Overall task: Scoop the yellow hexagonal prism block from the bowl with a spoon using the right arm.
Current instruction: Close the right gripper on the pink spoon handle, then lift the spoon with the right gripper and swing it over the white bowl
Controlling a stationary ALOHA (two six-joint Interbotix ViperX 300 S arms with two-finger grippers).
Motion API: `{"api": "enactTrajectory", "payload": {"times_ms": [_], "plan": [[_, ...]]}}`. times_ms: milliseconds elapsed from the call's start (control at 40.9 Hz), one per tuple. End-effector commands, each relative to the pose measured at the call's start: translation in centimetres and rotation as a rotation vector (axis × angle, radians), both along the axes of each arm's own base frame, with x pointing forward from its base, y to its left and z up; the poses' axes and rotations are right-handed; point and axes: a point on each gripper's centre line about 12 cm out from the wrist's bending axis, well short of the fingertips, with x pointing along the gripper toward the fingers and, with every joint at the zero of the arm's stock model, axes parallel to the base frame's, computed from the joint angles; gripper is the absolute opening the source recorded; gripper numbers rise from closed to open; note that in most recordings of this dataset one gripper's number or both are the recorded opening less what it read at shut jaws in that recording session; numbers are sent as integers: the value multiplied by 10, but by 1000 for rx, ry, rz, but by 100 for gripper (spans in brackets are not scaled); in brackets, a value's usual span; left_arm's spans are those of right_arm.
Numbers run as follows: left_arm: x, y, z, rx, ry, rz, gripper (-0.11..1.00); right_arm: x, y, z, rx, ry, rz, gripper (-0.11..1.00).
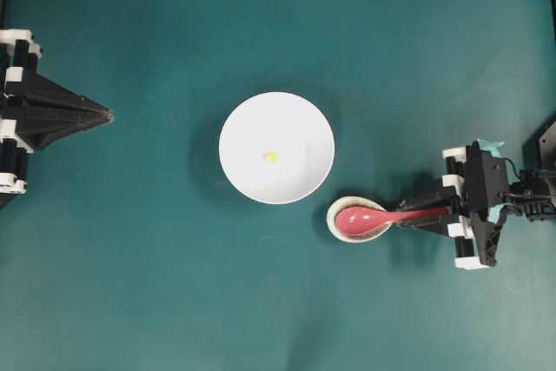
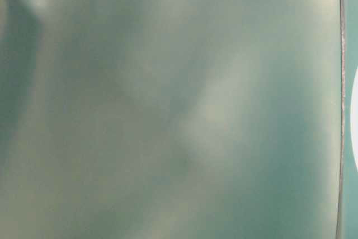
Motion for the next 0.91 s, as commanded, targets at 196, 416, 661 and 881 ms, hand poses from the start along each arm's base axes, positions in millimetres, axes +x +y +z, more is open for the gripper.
{"api": "enactTrajectory", "payload": {"times_ms": [196,416,661,881], "plan": [[3,0,10,0,-23,0,-1,4,4,23,46,-59,12,22],[3,0,9,0,-21,-2,-1,6,1,40,86,-69,-4,22],[3,0,11,3,-28,-2,-1,13,-6,65,139,-76,-31,22],[3,0,12,3,-35,-2,-1,23,-16,90,183,-51,-59,22]]}}
